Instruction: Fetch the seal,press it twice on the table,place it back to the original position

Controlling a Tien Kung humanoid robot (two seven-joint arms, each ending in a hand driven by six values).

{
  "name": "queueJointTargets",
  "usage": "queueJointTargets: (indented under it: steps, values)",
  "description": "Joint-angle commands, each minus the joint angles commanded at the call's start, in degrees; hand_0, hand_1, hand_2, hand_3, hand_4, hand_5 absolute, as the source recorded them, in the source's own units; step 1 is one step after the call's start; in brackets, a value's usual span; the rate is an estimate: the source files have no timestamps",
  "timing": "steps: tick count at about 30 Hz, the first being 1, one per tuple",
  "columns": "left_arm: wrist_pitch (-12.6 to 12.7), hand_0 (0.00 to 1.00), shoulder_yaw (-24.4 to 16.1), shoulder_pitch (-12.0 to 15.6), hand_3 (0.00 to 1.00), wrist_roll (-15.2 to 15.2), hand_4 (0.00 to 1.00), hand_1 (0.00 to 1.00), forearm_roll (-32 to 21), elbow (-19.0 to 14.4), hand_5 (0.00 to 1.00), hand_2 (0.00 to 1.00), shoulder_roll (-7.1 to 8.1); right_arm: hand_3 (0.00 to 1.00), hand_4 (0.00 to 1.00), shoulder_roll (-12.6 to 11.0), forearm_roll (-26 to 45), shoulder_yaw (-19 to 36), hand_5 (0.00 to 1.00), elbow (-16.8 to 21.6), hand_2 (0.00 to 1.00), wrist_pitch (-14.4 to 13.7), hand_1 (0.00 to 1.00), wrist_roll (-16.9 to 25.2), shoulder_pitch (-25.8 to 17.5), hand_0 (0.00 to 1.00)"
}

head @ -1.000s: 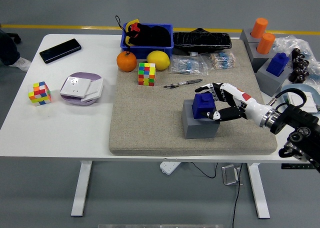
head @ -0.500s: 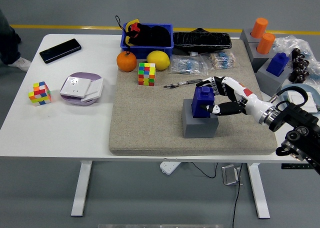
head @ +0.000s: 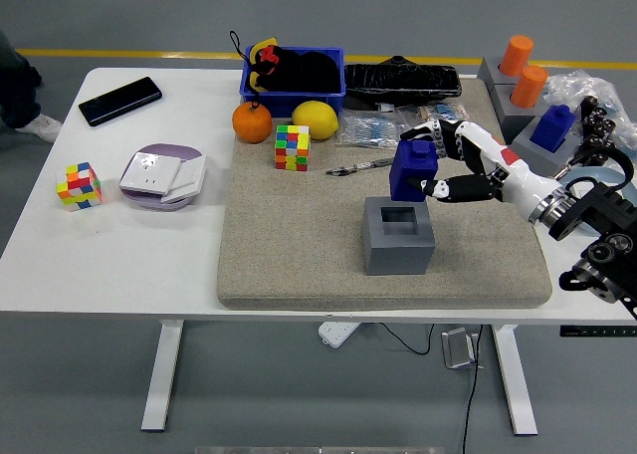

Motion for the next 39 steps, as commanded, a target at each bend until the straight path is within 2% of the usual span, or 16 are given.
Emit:
queueJointTargets:
  steps: [7,18,27,39]
  values:
    - [-0.04,0.733,0.32,0.1,0.745,0.06,0.671,0.696,-0.23,0.11,0.306,0.687,-0.02,0.523,0.663,0.18,0.19,1.37,0.002,-4.47,0.491,-1.07,0.486,1.23,0.29,0.587]
    - [-0.07,0.733,0.3,0.12,0.744,0.04,0.671,0.696,-0.05,0.01,0.305,0.687,-0.23,0.513,0.638,1.89,3.56,-4.5,0.002,-13.91,0.486,-3.03,0.481,5.81,-0.31,0.577]
    - [-0.11,0.733,0.46,0.13,0.745,0.05,0.672,0.695,-0.01,0.0,0.306,0.687,-0.39,0.504,0.629,2.86,4.16,-6.46,0.002,-19.28,0.481,-4.49,0.478,8.6,-0.85,0.575]
    - [-0.18,0.736,0.56,0.3,0.745,0.07,0.673,0.696,-0.01,0.0,0.305,0.687,-0.64,0.5,0.627,3.84,4.85,-8.39,0.002,-23.71,0.479,-5.34,0.479,10.42,-2.79,0.578]
